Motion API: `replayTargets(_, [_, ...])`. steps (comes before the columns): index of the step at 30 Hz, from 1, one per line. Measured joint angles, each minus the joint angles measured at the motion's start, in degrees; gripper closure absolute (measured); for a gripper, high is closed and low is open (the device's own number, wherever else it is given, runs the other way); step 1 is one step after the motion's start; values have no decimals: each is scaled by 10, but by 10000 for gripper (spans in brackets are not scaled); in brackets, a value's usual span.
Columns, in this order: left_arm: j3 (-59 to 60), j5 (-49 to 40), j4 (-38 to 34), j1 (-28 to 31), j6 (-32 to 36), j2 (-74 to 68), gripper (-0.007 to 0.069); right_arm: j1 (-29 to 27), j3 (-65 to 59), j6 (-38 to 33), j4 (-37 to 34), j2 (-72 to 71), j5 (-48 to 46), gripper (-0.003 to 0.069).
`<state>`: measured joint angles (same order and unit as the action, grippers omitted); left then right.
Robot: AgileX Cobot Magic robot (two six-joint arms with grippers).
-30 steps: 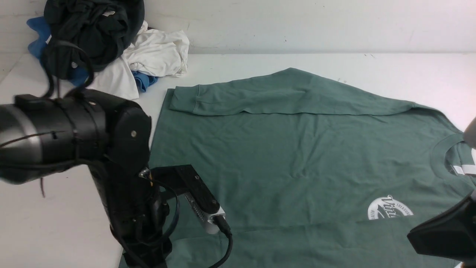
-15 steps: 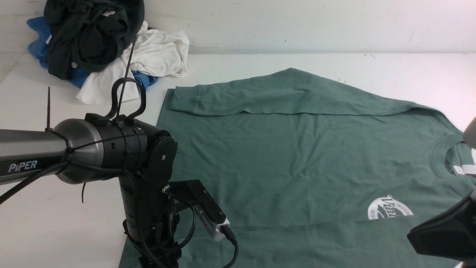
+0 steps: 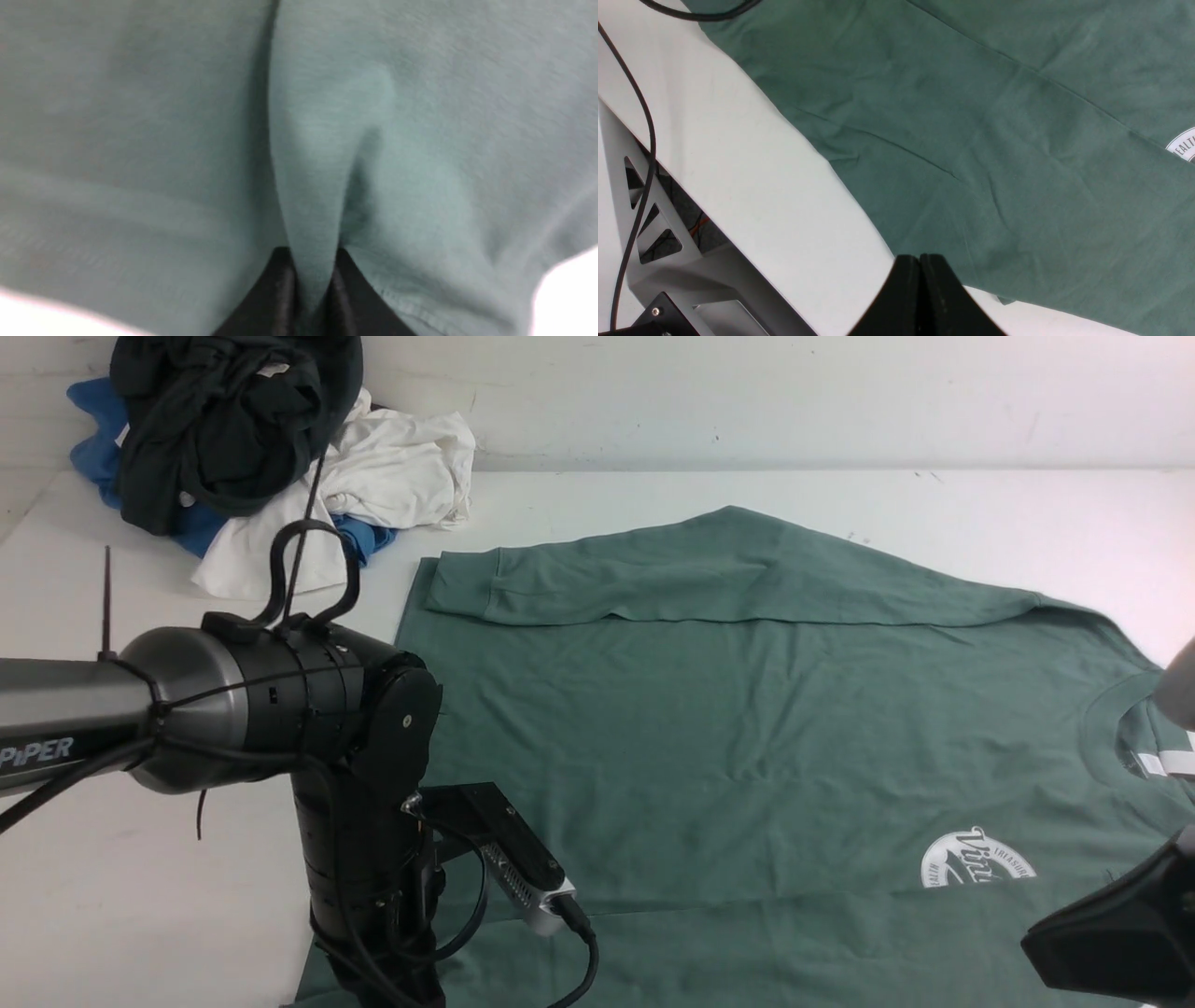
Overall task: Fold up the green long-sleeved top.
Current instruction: Use the left arm to drag and place the cuff at the centered position on the left edge of the fabric
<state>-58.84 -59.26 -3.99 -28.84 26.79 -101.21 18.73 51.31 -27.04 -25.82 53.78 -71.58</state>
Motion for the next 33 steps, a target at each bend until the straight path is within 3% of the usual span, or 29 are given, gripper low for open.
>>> replayTargets(13, [-52, -66, 7, 0, -16, 73, 587, 0, -1, -2, 16, 0, 6, 673])
replayTargets(18, [-154, -96, 31, 0, -24, 73, 587, 0, -1, 50, 87, 3, 37, 673])
replayTargets(24, [-274, -106, 57, 0, -25, 50, 587, 0, -1, 170, 227, 62, 92, 673])
replayTargets(33, [-338, -112, 61, 0, -25, 16, 587, -6, 16, 214, 268, 189, 136, 667])
